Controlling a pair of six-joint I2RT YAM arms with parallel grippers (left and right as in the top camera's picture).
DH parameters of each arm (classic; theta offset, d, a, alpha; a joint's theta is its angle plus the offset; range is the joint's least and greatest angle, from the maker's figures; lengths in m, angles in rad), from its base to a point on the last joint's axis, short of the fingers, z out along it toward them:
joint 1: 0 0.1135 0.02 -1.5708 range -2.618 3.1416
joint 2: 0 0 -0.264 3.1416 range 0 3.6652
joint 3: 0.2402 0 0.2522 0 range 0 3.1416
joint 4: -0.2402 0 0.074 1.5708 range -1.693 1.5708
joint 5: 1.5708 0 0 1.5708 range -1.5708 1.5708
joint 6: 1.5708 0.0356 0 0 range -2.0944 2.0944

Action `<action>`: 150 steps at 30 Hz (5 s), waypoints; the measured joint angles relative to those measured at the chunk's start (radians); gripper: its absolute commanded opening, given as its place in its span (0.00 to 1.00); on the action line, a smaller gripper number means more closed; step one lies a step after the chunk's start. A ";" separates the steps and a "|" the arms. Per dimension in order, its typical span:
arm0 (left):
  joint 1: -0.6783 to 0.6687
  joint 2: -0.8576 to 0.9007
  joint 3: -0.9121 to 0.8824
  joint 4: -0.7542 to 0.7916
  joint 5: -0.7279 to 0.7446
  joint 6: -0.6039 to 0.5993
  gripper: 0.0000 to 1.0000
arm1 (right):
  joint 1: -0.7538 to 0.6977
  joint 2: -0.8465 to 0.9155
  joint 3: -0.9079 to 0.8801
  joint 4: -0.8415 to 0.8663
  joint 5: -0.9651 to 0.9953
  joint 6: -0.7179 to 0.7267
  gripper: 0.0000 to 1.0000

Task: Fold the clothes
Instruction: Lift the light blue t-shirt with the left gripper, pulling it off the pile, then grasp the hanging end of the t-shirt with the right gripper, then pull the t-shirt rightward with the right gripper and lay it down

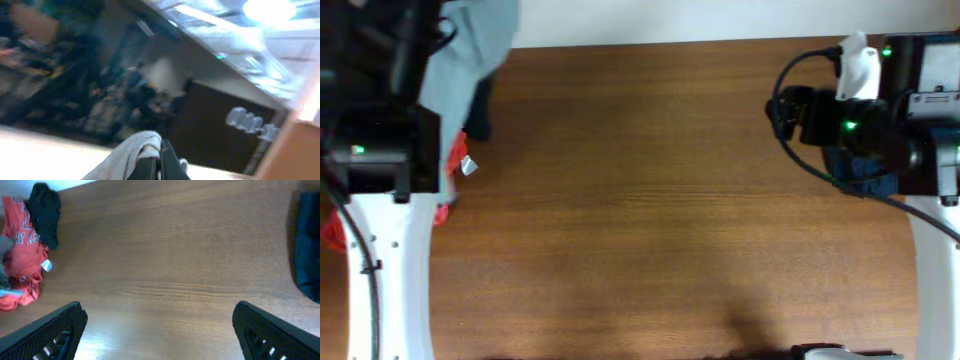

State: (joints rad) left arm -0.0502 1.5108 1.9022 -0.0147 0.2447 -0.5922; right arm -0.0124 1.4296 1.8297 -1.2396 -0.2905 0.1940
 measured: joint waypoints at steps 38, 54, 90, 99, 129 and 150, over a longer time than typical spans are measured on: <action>-0.188 -0.005 0.026 -0.327 -0.119 0.145 0.01 | 0.029 0.031 -0.083 -0.080 -0.090 -0.103 0.88; -0.188 -0.006 0.026 -0.287 -0.128 0.155 0.01 | 0.317 0.034 -0.306 0.045 0.031 -0.101 0.85; -0.188 -0.097 0.026 -0.405 -0.130 0.167 0.01 | 0.490 0.182 -0.718 0.748 0.182 0.332 0.75; -0.188 -0.097 0.026 -0.460 -0.152 0.201 0.01 | 0.490 0.413 -0.726 0.805 0.153 0.581 0.67; -0.188 -0.097 0.026 -0.562 -0.243 0.234 0.01 | 0.543 0.466 -0.727 0.873 0.268 0.619 0.04; 0.009 -0.097 0.026 -0.814 -0.381 0.306 0.14 | 0.266 0.293 0.102 -0.040 0.255 0.192 0.04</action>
State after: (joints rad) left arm -0.0410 1.4139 1.9282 -0.8284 -0.1364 -0.2867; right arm 0.2531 1.7226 1.9320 -1.2793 -0.0357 0.3862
